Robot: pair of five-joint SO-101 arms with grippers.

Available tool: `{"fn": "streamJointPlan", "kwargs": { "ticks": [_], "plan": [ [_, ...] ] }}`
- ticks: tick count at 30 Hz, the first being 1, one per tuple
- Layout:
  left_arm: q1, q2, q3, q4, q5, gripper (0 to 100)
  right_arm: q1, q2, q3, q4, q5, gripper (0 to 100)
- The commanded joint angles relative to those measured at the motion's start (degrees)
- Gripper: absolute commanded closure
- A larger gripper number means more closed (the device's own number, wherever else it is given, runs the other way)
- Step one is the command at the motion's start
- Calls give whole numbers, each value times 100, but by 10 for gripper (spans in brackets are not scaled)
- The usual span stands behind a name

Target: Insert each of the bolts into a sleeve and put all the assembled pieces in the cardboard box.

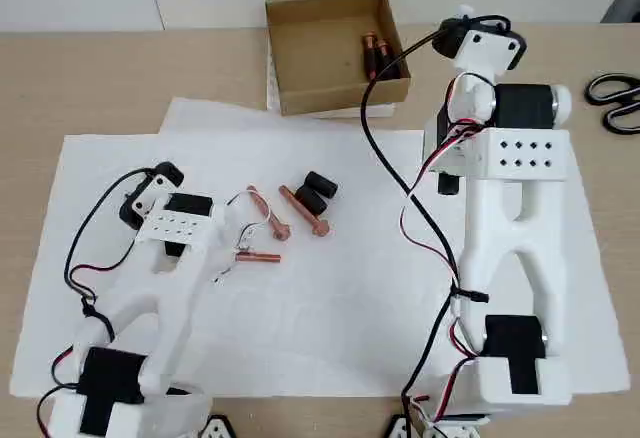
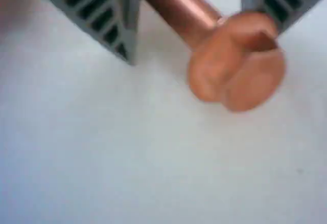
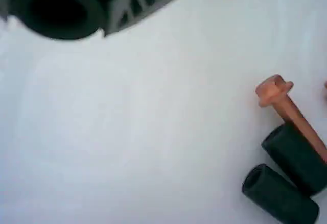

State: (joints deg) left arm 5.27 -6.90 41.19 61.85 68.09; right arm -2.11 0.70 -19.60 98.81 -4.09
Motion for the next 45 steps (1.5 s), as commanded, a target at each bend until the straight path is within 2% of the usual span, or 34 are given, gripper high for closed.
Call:
{"fn": "streamJointPlan", "kwargs": {
  "ticks": [1,9,11,16,20,25,31,37,42,45],
  "plan": [
    [-35,-176,-31,-70,26,997,4,-75,-35,57,-44,995],
    [633,-185,-251,70,-18,994,4,-57,-35,57,-44,995],
    [782,-185,-576,352,-290,994,4,-57,-35,57,-44,995],
    [826,-141,-1692,1433,-2145,994,22,-75,-35,57,-44,995],
    [686,-141,-2149,1996,-2725,994,22,-75,-35,57,-44,995],
    [35,-132,-2062,1697,-3552,994,22,-75,-35,57,-44,995],
    [-229,-123,-1393,888,-6374,994,4,-66,-35,57,-44,995],
    [-237,-132,-954,378,-6549,991,-4,-66,-35,57,-44,995],
    [-220,-123,-945,387,-6549,893,-4,-75,-35,57,-44,995],
    [-220,-123,-945,360,-6549,867,-4,-75,-35,66,-44,995]
  ]
}}
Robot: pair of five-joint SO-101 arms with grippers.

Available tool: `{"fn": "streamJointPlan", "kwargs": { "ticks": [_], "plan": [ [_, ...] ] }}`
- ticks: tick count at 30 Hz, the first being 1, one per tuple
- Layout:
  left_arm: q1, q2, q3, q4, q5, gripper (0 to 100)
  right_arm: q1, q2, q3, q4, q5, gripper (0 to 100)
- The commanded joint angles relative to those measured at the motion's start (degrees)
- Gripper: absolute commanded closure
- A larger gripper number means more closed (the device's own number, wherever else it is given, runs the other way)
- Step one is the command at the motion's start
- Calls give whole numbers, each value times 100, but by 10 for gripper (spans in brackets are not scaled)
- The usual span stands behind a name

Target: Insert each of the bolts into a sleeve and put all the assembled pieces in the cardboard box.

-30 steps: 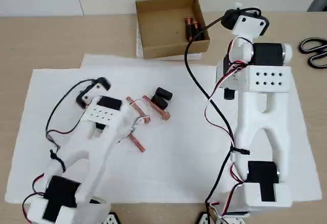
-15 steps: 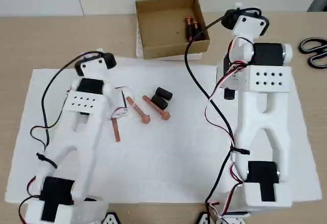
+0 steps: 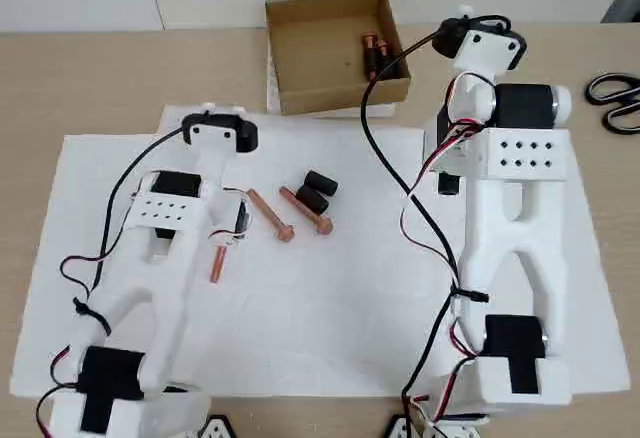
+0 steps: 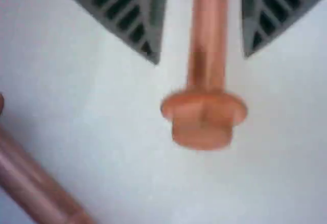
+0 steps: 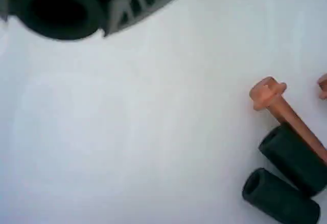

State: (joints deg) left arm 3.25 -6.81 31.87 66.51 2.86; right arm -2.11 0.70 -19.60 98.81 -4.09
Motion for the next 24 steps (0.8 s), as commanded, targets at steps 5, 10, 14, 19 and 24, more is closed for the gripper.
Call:
{"fn": "streamJointPlan", "kwargs": {
  "ticks": [5,10,14,19,24],
  "plan": [
    [-18,-132,75,-229,-26,867,-4,-75,-35,66,-44,995],
    [-26,-132,391,-510,-26,867,4,-75,-35,66,-44,995],
    [-35,-132,435,-510,-26,867,4,-75,-35,66,-44,995],
    [-35,-132,444,-642,-26,867,4,-75,-35,66,-44,995],
    [-9,211,365,-668,-26,867,4,-75,-35,66,-44,995]
  ]
}}
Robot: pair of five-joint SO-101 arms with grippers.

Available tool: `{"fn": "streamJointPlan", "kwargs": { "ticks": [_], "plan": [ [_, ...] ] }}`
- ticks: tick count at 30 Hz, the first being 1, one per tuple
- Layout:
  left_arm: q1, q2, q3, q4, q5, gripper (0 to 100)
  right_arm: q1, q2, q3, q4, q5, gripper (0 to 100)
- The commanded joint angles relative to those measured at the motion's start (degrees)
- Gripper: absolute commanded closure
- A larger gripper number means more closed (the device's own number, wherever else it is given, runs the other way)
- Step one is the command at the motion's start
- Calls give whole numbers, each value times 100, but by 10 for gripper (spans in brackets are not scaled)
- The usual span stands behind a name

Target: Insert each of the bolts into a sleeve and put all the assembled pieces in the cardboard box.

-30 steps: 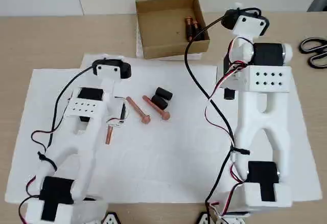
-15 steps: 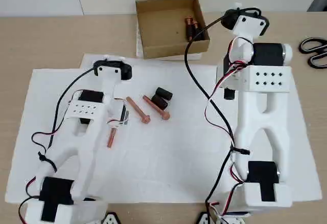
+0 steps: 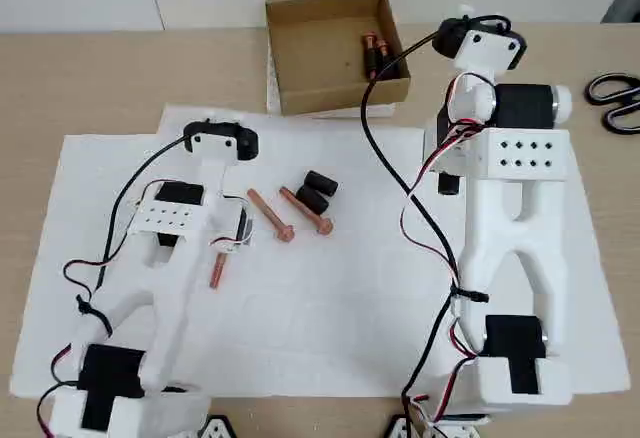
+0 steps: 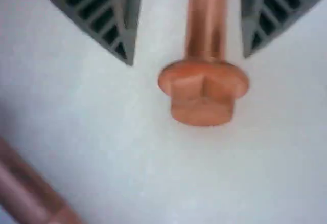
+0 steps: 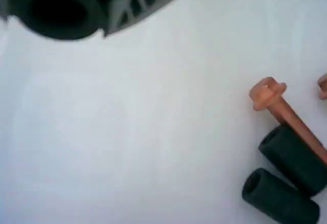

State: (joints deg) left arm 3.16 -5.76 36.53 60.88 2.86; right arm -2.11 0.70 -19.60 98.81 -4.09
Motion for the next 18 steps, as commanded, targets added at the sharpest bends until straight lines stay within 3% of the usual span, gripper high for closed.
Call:
{"fn": "streamJointPlan", "kwargs": {
  "ticks": [1,13,18],
  "plan": [
    [0,264,-163,-97,-26,867,13,-75,-35,66,-44,995],
    [-9,958,-963,290,18,870,31,-75,-35,66,-44,995],
    [9,993,-1367,695,18,946,31,-75,-35,66,-53,995]
  ]
}}
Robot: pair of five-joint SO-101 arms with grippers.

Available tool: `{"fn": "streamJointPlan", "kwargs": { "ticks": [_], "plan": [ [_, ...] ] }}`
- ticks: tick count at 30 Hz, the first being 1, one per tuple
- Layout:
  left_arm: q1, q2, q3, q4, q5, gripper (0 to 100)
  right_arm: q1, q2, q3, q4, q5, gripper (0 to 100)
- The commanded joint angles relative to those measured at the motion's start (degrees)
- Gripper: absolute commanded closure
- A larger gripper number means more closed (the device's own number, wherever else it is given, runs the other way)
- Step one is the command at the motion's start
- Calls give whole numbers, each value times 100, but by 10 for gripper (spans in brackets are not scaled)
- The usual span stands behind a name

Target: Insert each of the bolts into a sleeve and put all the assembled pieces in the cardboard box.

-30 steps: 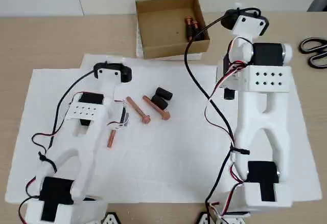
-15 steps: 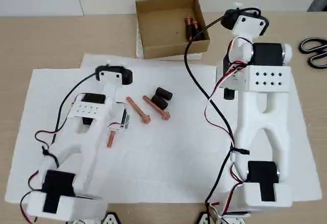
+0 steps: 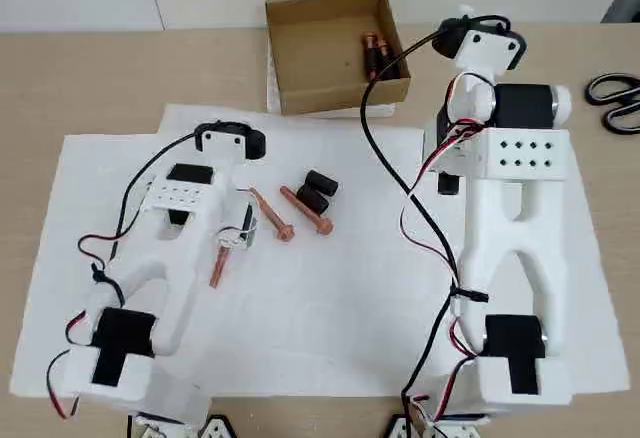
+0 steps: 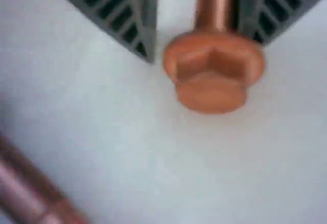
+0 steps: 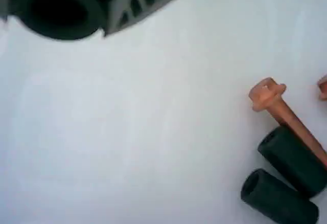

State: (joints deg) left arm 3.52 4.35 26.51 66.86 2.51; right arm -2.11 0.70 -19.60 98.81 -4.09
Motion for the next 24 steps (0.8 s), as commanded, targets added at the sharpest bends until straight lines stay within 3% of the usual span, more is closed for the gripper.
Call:
{"fn": "streamJointPlan", "kwargs": {
  "ticks": [1,24],
  "plan": [
    [-26,-18,-418,149,53,958,31,-75,-35,66,-53,995],
    [-26,0,-400,193,62,943,31,-75,-35,66,-53,995]
  ]
}}
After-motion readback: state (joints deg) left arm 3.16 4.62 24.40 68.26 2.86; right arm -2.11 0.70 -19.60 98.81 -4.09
